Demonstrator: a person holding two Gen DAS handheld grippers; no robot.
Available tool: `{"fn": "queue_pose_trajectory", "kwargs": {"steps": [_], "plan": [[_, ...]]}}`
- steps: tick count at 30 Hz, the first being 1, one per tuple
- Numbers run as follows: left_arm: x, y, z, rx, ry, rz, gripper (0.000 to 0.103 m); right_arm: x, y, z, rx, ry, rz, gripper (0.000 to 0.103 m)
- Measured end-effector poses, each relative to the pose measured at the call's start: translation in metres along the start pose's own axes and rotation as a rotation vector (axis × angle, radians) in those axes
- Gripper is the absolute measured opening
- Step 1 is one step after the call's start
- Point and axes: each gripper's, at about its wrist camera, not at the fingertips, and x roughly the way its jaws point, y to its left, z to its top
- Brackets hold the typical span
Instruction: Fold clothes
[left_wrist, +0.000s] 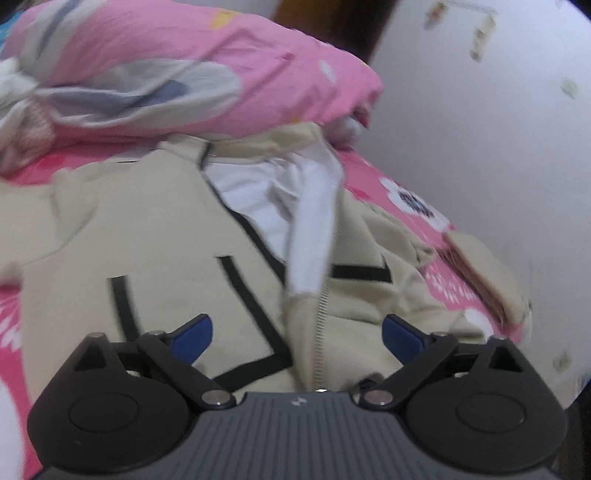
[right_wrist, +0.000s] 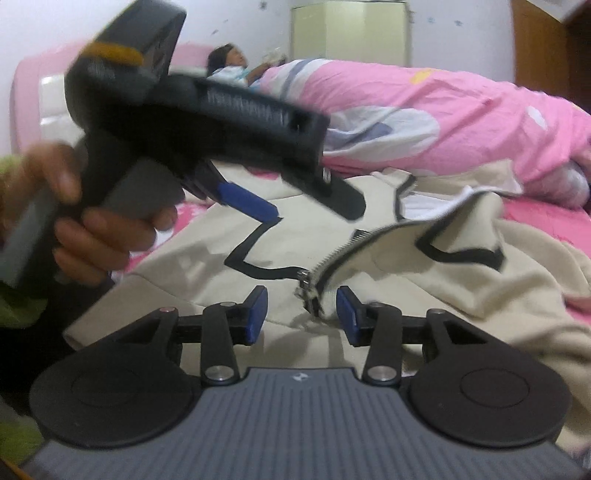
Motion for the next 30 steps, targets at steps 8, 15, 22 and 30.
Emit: {"fn": "queue_pose_trajectory", "kwargs": {"steps": [8,15,22,30], "plan": [[0.029,-0.005,0.003,-0.001,0.103,0.037,0.054,-0.076,-0.059,-0.022,0.287,-0.108,-0.184,0.04],[0.041,0.002,0.006,-0.061,0.156,0.058,0.012,-0.105,-0.111,-0.039,0.494,-0.185,-0.268,0.041],[0.04,0.008,0.006,-0.102,0.16,0.056,0.011,-0.084,-0.183,-0.026,0.759,-0.214,-0.151,0.065],[0.04,0.01,0.0,-0.115,0.135,0.042,0.011,0.002,-0.302,-0.019,1.137,0.037,-0.169,0.073]]}}
